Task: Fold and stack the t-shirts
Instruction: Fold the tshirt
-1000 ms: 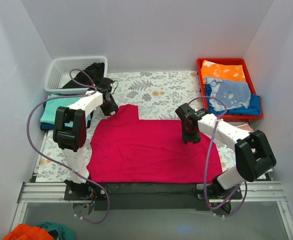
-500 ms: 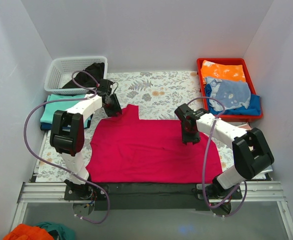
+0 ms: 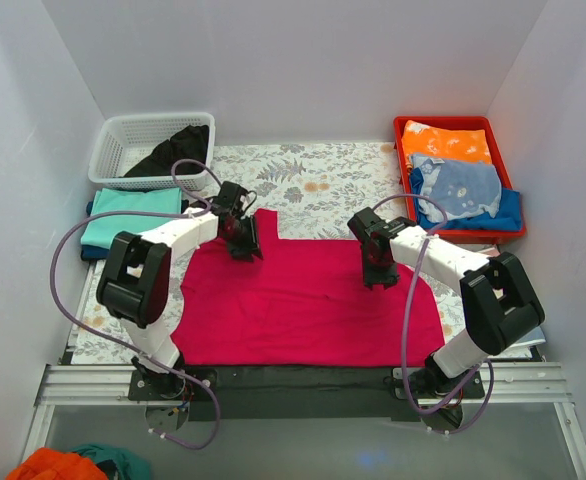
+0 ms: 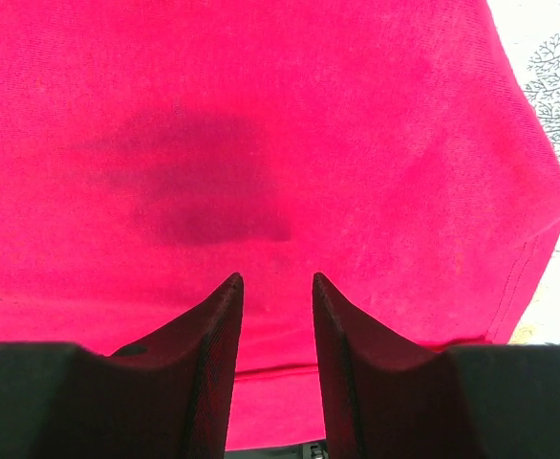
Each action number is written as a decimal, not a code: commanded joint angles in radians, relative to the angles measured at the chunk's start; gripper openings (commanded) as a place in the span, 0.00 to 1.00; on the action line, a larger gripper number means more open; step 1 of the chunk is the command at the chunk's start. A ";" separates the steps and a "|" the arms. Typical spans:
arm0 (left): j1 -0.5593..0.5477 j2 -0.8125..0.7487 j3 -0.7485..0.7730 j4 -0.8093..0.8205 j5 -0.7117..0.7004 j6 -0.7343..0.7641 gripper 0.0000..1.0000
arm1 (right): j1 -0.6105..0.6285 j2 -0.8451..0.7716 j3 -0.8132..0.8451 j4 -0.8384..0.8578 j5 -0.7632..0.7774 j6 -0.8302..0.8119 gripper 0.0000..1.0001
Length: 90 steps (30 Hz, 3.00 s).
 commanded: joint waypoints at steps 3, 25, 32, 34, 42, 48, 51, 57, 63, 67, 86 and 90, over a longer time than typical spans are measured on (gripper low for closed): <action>0.010 -0.198 0.004 0.060 -0.300 -0.067 0.35 | 0.007 0.011 -0.020 0.014 0.006 -0.009 0.41; 0.088 0.084 0.173 0.126 -0.424 -0.052 0.37 | 0.008 -0.011 -0.043 0.016 0.001 -0.005 0.41; 0.096 0.103 0.140 0.160 -0.387 -0.051 0.37 | 0.008 -0.009 -0.044 0.014 0.001 0.000 0.41; 0.096 0.112 0.142 0.163 -0.373 -0.052 0.36 | 0.008 -0.009 -0.044 0.013 0.003 0.002 0.41; 0.096 0.138 0.145 0.170 -0.283 -0.043 0.23 | 0.008 -0.018 -0.044 0.002 0.012 0.008 0.41; 0.096 0.143 0.139 0.161 -0.256 -0.034 0.04 | 0.008 -0.023 -0.043 -0.002 0.014 0.011 0.40; 0.096 0.129 0.137 0.154 -0.258 -0.026 0.00 | 0.008 -0.026 -0.046 -0.002 0.014 0.015 0.40; 0.096 0.057 0.121 0.141 -0.292 -0.028 0.00 | 0.008 -0.031 -0.049 -0.002 0.015 0.018 0.40; 0.096 -0.056 0.101 0.114 -0.362 -0.034 0.00 | 0.008 -0.034 -0.057 -0.001 0.017 0.021 0.40; 0.096 -0.144 0.091 0.069 -0.402 -0.048 0.00 | 0.008 -0.048 -0.057 -0.001 0.023 0.025 0.40; 0.111 -0.564 0.082 -0.297 -0.901 -0.197 0.00 | -0.257 0.072 0.167 0.027 0.109 -0.129 0.47; 0.111 -0.598 0.049 -0.331 -0.836 -0.220 0.00 | -0.262 0.179 0.285 0.042 0.090 -0.169 0.47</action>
